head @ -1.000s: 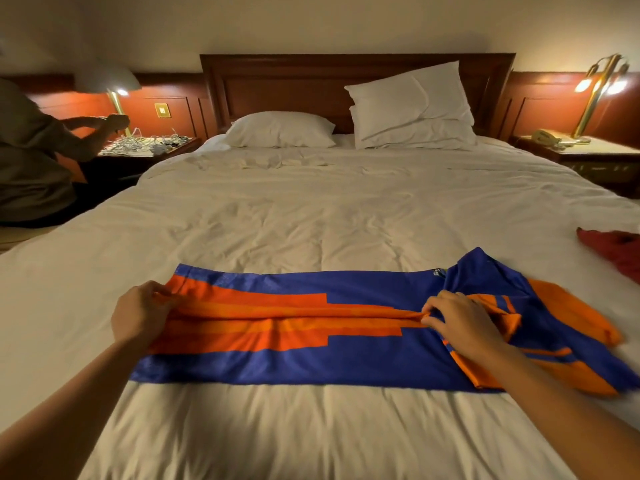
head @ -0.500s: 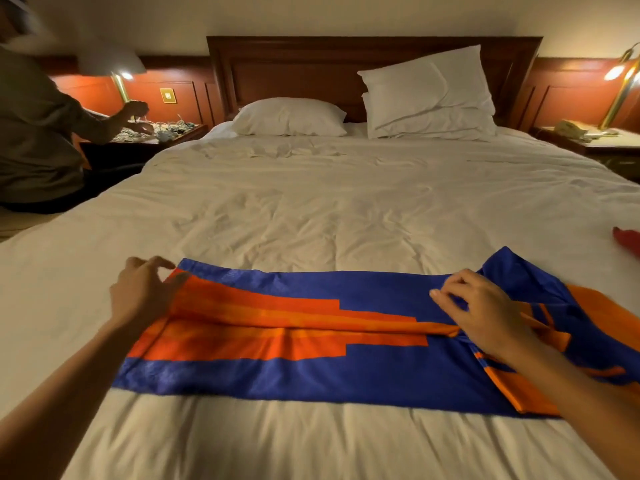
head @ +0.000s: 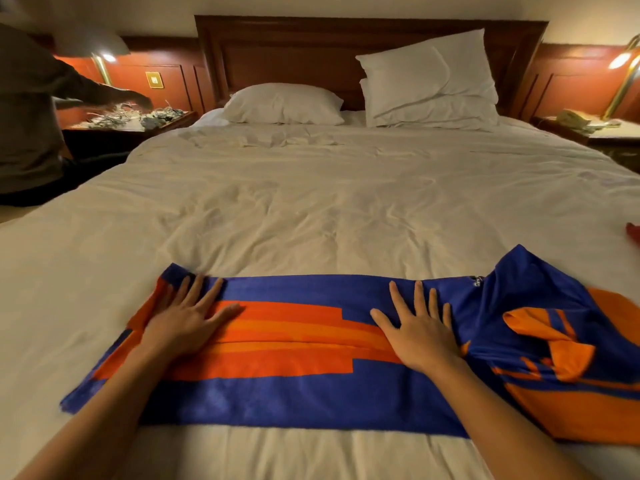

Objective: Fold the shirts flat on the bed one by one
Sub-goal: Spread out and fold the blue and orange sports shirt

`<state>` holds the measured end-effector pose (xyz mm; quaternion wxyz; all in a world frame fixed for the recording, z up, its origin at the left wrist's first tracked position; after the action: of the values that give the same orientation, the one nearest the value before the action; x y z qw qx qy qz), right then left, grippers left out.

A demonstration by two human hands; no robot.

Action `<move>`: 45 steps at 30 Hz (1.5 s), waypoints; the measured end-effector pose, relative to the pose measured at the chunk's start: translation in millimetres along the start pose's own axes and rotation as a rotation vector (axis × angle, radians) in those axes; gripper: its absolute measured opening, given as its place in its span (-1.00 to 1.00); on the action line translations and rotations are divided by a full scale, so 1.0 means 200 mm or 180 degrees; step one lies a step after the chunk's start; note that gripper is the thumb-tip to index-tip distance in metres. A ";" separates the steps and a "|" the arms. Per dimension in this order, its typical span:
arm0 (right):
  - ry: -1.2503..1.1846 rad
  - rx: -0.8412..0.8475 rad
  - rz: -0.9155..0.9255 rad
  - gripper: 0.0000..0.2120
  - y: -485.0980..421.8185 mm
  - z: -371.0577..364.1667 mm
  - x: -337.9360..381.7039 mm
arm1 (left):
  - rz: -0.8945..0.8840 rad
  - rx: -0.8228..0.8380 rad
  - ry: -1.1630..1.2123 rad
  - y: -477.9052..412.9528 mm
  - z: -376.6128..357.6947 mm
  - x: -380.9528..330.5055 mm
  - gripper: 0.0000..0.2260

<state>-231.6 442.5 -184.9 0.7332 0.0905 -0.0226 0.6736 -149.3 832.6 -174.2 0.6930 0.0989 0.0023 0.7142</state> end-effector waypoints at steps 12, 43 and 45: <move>-0.0031 0.0276 0.0103 -0.23 0.06 0.10 0.00 | 0.0460 -0.0415 0.0157 -0.03 0.02 0.11 -0.31; -0.2617 -0.1044 0.1273 -0.67 0.75 0.59 -1.26 | -0.3148 -0.0395 0.2264 0.96 0.42 -1.95 -0.80; -0.2648 -0.1239 0.1226 -0.56 0.72 0.57 -1.27 | -0.2891 -0.0347 0.2639 0.93 0.43 -1.92 -0.89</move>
<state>-387.6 184.5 -98.3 0.5276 0.2073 -0.4549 0.6868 -312.3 432.6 -116.7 0.8733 -0.2333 0.2769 0.3258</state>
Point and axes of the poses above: each hand's wrist, its own y-axis away from the middle knuckle, its own z-axis out of the back of the hand, x = y × z, the point moved 2 cm from there along -y, towards the middle knuckle, and after that the axes turned 11 degrees about z, right-handed, at the moved point
